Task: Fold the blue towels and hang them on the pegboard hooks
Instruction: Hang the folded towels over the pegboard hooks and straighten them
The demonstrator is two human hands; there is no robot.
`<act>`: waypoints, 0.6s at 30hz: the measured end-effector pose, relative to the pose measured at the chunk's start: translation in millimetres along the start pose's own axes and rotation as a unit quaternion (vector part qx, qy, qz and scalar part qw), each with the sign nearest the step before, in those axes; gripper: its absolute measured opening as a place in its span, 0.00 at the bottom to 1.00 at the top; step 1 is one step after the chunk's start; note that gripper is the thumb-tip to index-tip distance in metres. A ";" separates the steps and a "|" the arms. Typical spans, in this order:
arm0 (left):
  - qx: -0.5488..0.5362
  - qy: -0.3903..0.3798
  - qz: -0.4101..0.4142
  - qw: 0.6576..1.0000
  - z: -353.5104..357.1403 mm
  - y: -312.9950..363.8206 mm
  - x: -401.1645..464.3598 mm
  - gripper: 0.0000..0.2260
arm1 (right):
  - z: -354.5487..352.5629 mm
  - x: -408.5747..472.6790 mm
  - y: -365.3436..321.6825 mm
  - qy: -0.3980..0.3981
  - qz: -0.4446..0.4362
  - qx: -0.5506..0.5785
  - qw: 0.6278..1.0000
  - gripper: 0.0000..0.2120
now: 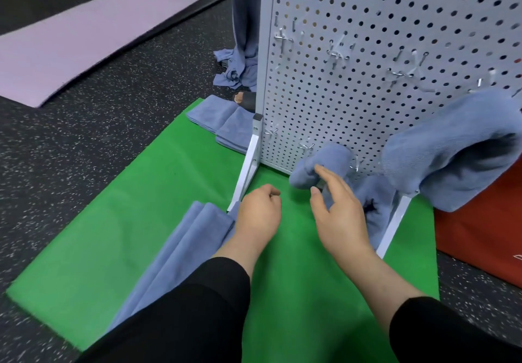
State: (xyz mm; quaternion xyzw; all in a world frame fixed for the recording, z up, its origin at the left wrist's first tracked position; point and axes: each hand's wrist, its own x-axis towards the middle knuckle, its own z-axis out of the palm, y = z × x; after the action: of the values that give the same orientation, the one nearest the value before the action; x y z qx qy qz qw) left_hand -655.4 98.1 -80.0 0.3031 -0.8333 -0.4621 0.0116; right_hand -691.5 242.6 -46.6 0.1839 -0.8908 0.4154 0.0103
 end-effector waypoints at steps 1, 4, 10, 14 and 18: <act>0.004 0.018 0.004 1.000 -10.0 -4.5 -2.9 0.12 | 6.4 -5.1 -0.5 -0.006 -0.008 -0.007 1.000 0.19; 0.038 0.087 0.016 0.995 -48.8 -22.9 -16.2 0.10 | 32.8 -25.7 -6.0 -0.049 -0.032 -0.023 0.998 0.16; 0.145 0.149 -0.002 0.978 -121.0 -83.1 -48.8 0.11 | 83.9 -70.5 -26.4 -0.209 -0.088 -0.037 0.973 0.18; 0.213 0.090 -0.031 0.972 -129.6 -125.7 -76.2 0.13 | 103.6 -93.6 -34.4 -0.280 -0.122 -0.069 0.950 0.20; 0.260 0.045 -0.057 0.963 -124.1 -159.5 -105.7 0.14 | 123.9 -109.7 -37.3 -0.354 -0.185 -0.130 0.908 0.24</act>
State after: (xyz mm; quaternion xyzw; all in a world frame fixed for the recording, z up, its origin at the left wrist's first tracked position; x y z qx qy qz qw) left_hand -453.1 -4.2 -105.3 0.3633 -0.9047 -0.2152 -0.0566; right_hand -560.1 163.5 -119.0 0.4771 -0.8323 0.1941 -0.2049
